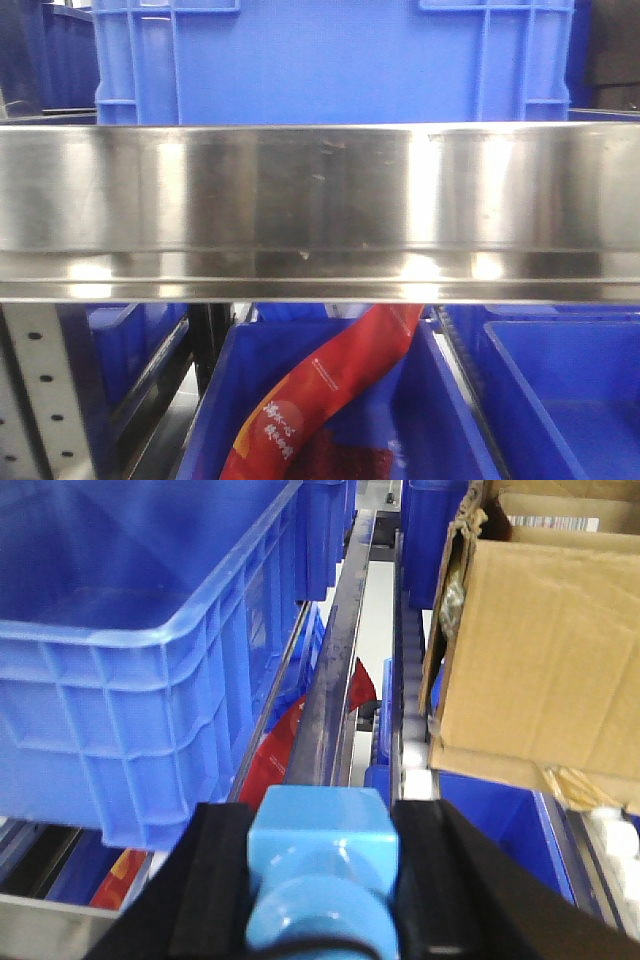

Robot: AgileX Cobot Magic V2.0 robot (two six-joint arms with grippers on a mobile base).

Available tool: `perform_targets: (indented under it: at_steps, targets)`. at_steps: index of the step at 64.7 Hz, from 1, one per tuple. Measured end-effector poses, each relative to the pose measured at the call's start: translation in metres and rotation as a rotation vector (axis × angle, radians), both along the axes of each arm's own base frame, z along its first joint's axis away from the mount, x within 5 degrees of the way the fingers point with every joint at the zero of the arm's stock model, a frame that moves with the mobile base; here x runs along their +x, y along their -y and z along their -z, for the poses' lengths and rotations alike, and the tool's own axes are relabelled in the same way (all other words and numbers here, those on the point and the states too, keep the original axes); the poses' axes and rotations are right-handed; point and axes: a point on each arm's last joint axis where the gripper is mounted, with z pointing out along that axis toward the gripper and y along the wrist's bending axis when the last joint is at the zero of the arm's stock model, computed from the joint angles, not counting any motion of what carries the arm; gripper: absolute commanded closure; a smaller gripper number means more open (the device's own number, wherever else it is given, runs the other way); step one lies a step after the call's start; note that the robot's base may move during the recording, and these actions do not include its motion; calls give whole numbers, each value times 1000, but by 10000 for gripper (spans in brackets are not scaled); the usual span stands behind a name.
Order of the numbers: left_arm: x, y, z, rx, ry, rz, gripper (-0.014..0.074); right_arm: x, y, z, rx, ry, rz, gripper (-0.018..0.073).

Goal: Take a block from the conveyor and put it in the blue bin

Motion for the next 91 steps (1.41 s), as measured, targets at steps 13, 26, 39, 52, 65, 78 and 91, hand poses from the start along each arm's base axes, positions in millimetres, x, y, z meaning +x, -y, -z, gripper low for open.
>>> perform_targets:
  at_steps: [13,26,39,52,65,78,91]
  targets:
    - [0,0,0,0,0,0,707,0,0,0,0,0,0,713]
    - [0,0,0,0,0,0,707,0,0,0,0,0,0,713]
    - [0,0,0,0,0,0,707,0,0,0,0,0,0,713]
    - [0,0,0,0,0,0,707,0,0,0,0,0,0,713]
    - [0,0,0,0,0,0,707,0,0,0,0,0,0,713]
    - [0,0,0,0,0,0,707,0,0,0,0,0,0,713]
    - [0,0,-1,-1,6,0,707,0,0,0,0,0,0,713]
